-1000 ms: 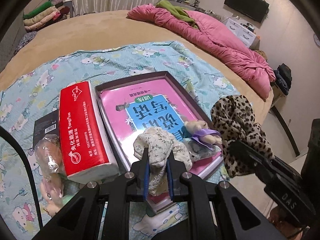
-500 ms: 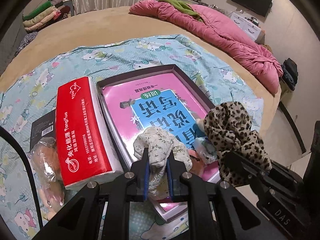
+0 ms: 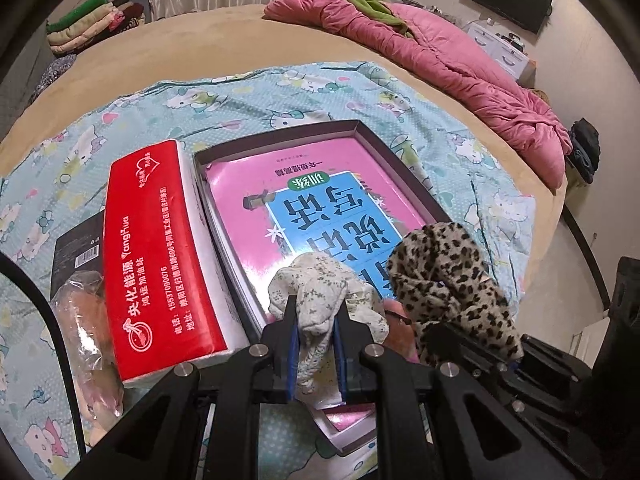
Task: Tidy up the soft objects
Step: 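Carry both scrunchies over the pink book box with both tools, then open the right tool onto the box while the left tool releases its scrunchie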
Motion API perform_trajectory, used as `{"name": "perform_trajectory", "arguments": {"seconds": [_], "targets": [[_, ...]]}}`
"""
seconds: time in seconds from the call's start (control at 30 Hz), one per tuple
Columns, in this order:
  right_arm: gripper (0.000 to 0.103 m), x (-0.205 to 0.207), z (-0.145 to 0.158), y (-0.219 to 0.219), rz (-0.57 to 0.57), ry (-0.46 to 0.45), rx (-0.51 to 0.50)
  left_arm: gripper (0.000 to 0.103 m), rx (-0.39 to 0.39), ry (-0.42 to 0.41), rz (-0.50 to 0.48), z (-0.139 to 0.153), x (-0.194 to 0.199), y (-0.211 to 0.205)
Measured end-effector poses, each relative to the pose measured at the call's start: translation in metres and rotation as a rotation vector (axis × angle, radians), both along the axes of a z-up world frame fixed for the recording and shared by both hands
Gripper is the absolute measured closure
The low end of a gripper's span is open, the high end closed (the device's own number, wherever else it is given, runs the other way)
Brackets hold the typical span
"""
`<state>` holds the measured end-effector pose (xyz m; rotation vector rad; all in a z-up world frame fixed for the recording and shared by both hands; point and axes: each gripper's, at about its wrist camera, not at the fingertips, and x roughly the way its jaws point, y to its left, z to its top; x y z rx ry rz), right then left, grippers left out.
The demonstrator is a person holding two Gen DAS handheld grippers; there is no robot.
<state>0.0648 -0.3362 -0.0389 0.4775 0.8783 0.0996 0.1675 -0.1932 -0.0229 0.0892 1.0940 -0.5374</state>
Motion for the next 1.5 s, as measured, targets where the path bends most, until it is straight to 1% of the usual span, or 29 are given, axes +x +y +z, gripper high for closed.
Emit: {"name": "perform_trajectory", "arguments": {"seconds": [0.23, 0.37, 0.43, 0.57, 0.63, 0.97, 1.07, 1.1, 1.33, 1.5], "targets": [[0.087, 0.006, -0.009, 0.005, 0.007, 0.018, -0.01, 0.088, 0.003, 0.002, -0.001, -0.002, 0.001, -0.002], [0.084, 0.01, -0.01, 0.005, -0.002, 0.02, -0.038, 0.088, 0.001, 0.008, 0.004, -0.003, 0.002, -0.002], [0.079, 0.009, -0.011, 0.004, -0.002, 0.018, -0.043, 0.088, 0.002, 0.007, 0.003, -0.003, 0.002, -0.002], [0.074, 0.008, -0.012, 0.005, -0.002, 0.019, -0.051, 0.088, 0.002, 0.008, 0.0, -0.003, 0.002, -0.003], [0.067, 0.007, -0.012, 0.004, -0.006, 0.02, -0.053, 0.088, 0.003, 0.009, -0.004, -0.004, 0.002, -0.004], [0.064, -0.002, -0.003, -0.002, -0.029, 0.005, -0.057, 0.088, -0.004, 0.02, -0.002, -0.005, 0.0, -0.004], [0.057, -0.006, 0.001, -0.003, -0.04, -0.002, -0.055, 0.087, -0.009, 0.022, -0.008, -0.004, -0.001, -0.005], [0.055, -0.007, 0.002, -0.004, -0.043, -0.004, -0.056, 0.087, -0.008, 0.023, -0.009, -0.004, -0.002, -0.005], [0.054, -0.013, 0.007, -0.006, -0.054, -0.008, -0.057, 0.082, -0.004, 0.015, -0.014, 0.001, -0.005, -0.008], [0.052, -0.016, 0.009, -0.01, -0.069, -0.01, -0.055, 0.071, 0.005, 0.004, -0.011, 0.005, -0.007, -0.008]]}}
